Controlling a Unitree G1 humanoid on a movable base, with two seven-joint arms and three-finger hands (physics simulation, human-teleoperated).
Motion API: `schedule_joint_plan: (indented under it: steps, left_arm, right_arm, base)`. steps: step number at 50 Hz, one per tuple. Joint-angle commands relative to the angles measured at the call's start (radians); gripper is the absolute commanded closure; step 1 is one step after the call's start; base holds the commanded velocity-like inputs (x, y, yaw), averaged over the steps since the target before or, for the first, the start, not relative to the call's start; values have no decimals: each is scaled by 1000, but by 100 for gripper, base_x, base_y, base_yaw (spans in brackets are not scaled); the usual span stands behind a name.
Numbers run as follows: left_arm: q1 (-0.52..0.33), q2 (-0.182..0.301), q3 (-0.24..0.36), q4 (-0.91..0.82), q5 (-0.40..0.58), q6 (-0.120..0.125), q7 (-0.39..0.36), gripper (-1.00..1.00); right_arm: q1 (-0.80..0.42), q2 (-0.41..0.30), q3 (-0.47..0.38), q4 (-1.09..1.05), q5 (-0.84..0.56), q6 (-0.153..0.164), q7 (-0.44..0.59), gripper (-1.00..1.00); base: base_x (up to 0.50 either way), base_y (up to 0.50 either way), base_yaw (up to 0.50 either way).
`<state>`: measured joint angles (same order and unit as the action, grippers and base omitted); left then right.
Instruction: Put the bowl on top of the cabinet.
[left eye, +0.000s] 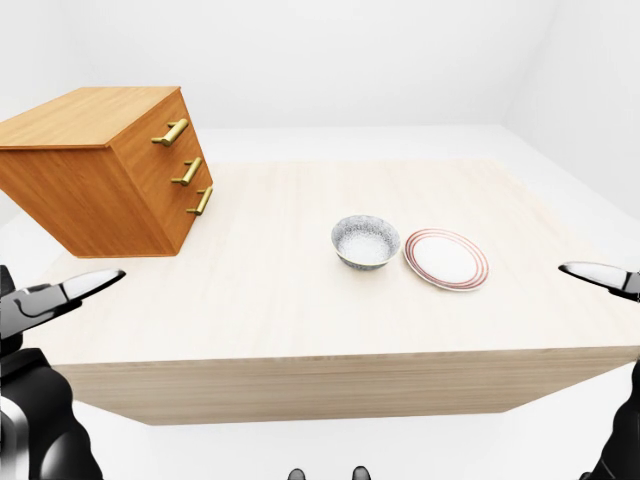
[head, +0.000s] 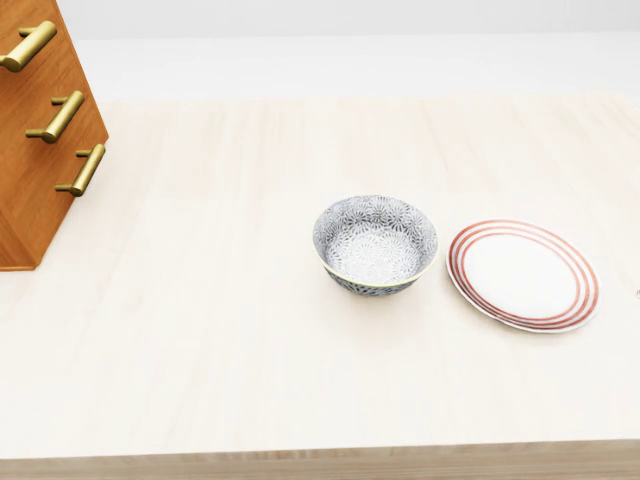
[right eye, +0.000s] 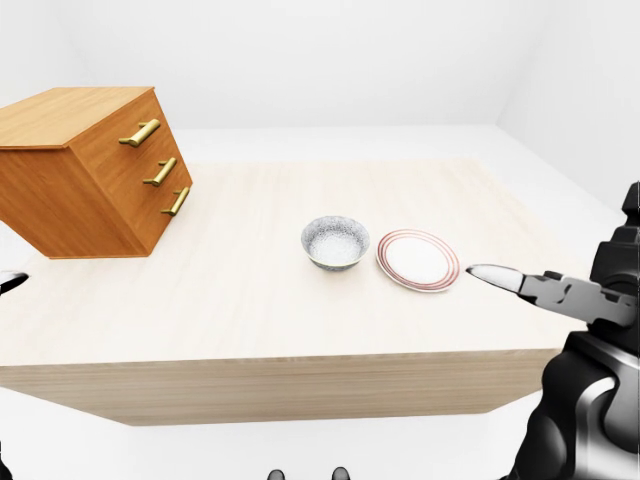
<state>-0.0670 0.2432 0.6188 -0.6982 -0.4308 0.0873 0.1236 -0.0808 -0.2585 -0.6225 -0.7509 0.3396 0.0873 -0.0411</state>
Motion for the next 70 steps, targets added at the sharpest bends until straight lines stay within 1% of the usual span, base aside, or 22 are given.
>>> schedule_joint_plan:
  steps: [1, 9, 13, 36, 39, 44, 56, 70]
  left_arm:
    - [-9, 41, 66, -43, -79, 0, 50, -100]
    - [-10, 49, 56, -48, -84, 0, 54, -100]
    - [-12, 51, 61, -43, -87, 0, 53, -100]
    - [-9, 51, 61, -57, -92, 0, 48, -100]
    - [-8, 50, 64, -56, -95, 0, 49, -100]
    - [-7, 50, 62, -59, -94, 0, 49, -100]
    - [-8, 48, 59, -63, -90, 0, 50, -100]
    - [-10, 48, 53, -40, -81, 0, 45, -100]
  right_arm:
    - [-15, -43, -65, -42, 53, 0, -17, -100]
    - [-12, -39, -54, -38, 38, 0, -14, -100]
    - [-11, -38, -59, -38, 42, 0, -11, -100]
    - [-5, -29, -49, -43, 24, 0, -4, -100]
    - [0, -24, -57, -43, 23, 0, -4, -100]
    - [6, -17, -38, -42, 6, 0, 5, -100]
    - [6, -8, -28, -40, -14, 0, 22, -100]
    - [-2, -10, -25, -48, -11, 0, 18, -100]
  base:
    - [0, 0, 0]
    - [32, 0, 0]
    - [45, 0, 0]
    - [45, 0, 0]
    - [9, 0, 0]
    - [0, 0, 0]
    - [2, 46, 0]
    - [6, 50, 0]
